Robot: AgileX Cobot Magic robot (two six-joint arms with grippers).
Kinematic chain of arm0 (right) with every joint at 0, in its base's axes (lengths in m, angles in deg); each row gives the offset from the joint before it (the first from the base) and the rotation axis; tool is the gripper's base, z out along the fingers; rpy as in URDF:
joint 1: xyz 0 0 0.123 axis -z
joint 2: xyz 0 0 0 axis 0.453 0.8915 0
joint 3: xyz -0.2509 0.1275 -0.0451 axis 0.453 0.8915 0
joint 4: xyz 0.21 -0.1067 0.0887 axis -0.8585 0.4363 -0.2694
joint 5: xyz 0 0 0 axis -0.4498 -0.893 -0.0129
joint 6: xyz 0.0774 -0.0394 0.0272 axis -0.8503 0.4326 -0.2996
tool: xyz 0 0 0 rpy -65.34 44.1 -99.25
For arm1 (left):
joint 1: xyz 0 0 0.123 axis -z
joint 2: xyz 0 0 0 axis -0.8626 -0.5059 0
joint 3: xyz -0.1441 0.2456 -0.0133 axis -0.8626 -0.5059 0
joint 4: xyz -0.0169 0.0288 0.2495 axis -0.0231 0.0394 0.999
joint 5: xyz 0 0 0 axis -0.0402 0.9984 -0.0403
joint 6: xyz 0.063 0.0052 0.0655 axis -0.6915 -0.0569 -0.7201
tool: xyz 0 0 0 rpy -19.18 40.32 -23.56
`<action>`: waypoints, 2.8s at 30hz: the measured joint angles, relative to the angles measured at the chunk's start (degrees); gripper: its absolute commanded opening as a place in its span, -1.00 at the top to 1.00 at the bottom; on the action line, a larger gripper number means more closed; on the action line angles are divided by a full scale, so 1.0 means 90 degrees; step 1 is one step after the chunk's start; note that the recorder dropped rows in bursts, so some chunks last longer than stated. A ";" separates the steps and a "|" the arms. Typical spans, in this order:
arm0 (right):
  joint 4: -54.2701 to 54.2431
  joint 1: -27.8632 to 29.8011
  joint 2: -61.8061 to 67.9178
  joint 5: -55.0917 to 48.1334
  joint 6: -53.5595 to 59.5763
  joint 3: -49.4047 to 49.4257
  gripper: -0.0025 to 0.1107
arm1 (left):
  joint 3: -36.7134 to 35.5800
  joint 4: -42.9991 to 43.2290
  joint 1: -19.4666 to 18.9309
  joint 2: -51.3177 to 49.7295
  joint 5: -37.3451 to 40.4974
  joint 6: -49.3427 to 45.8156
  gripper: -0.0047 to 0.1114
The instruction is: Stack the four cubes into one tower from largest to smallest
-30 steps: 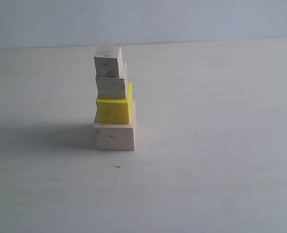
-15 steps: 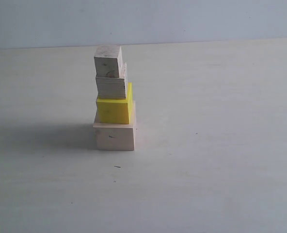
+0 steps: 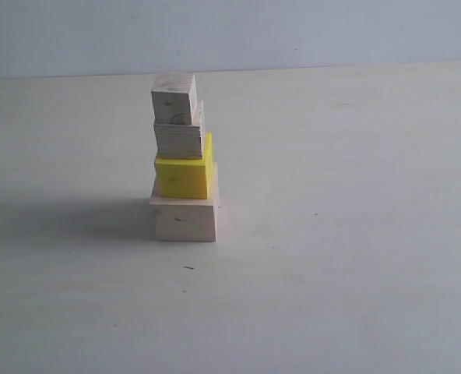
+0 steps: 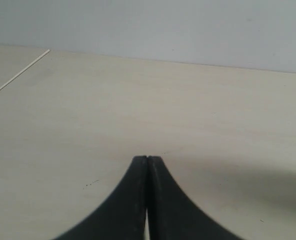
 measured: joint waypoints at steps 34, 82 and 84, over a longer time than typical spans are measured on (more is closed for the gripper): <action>0.0000 0.0000 0.0000 0.0000 0.0000 0.0000 0.96 | 0.0000 0.0027 0.0000 0.0000 0.0011 -0.0014 0.92; 0.8856 0.0000 -0.0509 -0.1785 -0.8849 0.2989 0.96 | 0.0000 0.0027 0.0000 0.0000 0.0011 -0.0014 0.92; 0.8856 0.0000 -0.0509 -0.1785 -0.8849 0.2989 0.96 | 0.0000 0.0027 0.0000 0.0000 0.0011 -0.0014 0.92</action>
